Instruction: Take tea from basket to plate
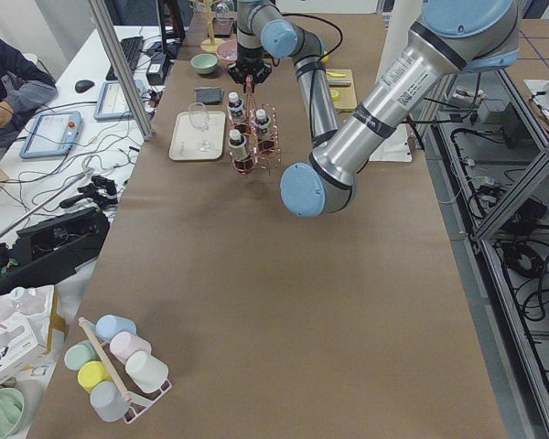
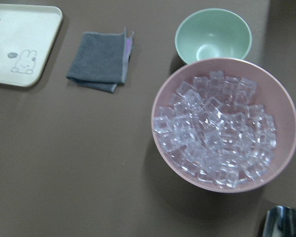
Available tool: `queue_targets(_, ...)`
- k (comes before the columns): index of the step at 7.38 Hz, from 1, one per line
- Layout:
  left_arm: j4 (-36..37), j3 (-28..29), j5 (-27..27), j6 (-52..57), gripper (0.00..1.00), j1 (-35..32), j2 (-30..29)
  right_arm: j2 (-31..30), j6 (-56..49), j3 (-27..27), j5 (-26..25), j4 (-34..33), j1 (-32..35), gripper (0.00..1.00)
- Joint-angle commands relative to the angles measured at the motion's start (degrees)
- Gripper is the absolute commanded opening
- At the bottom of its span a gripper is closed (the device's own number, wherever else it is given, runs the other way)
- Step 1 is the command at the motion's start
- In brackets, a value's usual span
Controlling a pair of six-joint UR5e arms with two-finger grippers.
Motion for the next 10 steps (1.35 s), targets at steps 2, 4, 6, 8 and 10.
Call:
queue_targets(2, -0.01, -0.03, 3.26, -9.52, 0.0, 5.6, -4.63, 1.24, 7.63, -1.31, -3.12, 18.76, -3.52, 1.0)
queue_targets(4, -0.1, -0.03, 6.52, -13.84, 0.0, 9.82, -6.57, 2.11, 8.33, -8.3, -9.16, 33.3, -7.81, 1.0)
queue_targets(6, -0.45, 0.23, 8.2, -16.58, 0.0, 13.52, -7.81, 4.12, 8.78, -11.41, -12.77, 39.61, -12.37, 1.0)
queue_targets(8, -2.54, 0.93, 9.34, -17.73, 0.0, 16.42, -8.43, 5.2, 8.86, -12.12, -21.72, 43.21, -18.7, 1.0)
queue_targets(10, -4.57, 2.42, 12.84, -17.82, 0.0, 20.28, -9.92, 7.73, 8.86, -13.09, -24.82, 43.94, -21.0, 1.0)
